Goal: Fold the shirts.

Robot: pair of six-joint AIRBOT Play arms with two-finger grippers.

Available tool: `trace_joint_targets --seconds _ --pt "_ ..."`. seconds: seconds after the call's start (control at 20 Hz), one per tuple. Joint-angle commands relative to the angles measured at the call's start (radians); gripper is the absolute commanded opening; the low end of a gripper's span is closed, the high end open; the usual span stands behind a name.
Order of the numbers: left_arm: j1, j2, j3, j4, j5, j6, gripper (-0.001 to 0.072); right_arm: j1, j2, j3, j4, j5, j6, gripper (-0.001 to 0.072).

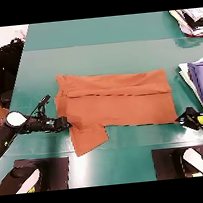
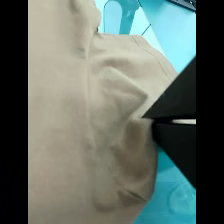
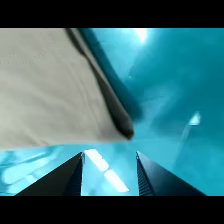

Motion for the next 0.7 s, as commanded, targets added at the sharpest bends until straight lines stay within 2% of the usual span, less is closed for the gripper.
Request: trace_joint_targets --seconds 0.0,0.1,0.3,0.5,0.65 --pt "0.0 0.001 0.004 -0.003 0.005 0.005 0.0024 0.01 -0.061 -0.054 0.091 -0.081 -0.023 0.0384" --pt "0.0 0.001 0.004 -0.002 0.003 0.005 0.0025 0.069 -0.099 -0.019 0.102 -0.106 -0.023 0.0366" --pt "0.0 0.001 0.011 0.061 -0.039 -0.005 0.0023 0.193 -0.115 0.051 0.097 -0.118 -0.023 0.0017" --pt "0.0 0.016 0.09 0.168 -0.206 -0.043 0.0021 0.261 -0.031 0.085 0.015 -0.065 -0.022 0.0015" --pt "-0.026 0.13 0.089 0.187 -0.27 -0.081 0.0021 0.278 0.098 0.098 -0.104 0.047 -0.021 0.0015"
